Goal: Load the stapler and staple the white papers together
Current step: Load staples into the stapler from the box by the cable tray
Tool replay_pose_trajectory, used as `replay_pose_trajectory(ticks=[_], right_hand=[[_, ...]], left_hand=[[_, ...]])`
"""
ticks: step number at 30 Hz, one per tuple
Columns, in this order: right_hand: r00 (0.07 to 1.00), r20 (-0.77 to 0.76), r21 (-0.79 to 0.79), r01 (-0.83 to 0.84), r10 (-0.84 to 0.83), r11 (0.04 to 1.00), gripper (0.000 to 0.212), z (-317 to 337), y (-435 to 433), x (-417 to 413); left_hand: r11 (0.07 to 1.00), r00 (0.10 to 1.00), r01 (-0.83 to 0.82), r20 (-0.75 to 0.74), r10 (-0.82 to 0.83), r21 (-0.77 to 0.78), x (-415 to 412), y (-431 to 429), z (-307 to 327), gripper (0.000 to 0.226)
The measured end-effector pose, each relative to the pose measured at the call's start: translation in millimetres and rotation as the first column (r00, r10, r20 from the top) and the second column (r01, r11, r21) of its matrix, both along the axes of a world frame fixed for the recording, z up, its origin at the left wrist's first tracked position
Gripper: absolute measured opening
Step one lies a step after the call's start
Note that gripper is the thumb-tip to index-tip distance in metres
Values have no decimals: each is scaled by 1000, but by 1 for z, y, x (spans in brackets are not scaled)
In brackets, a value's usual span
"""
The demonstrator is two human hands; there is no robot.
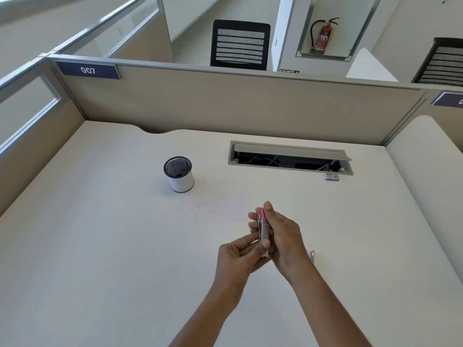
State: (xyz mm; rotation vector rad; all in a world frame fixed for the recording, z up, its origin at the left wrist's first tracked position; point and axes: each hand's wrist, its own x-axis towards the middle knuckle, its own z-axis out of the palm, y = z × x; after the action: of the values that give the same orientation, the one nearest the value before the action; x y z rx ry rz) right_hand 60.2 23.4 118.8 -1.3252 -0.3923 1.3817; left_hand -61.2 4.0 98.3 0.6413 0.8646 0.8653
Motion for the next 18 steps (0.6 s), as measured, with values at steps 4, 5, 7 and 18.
replay_pose_trajectory(ticks=[4,5,7,18], right_hand=[[996,78,25,-52,50,998,33,-7,-6,2],[992,115,24,-63,60,998,29,-9,-8,2],[981,187,6,-49,47,999,23,-15,-10,0],[804,594,-17,59,-37,998,27,-54,1,-17]], left_hand=[[999,999,38,-19,-38,7,-4,0,-7,28],[998,997,56,-46,-55,11,-5,1,-10,27],[993,984,105,-152,-98,43,-7,2,-15,23],[921,780,220,-625,31,322,-21,36,-23,29]])
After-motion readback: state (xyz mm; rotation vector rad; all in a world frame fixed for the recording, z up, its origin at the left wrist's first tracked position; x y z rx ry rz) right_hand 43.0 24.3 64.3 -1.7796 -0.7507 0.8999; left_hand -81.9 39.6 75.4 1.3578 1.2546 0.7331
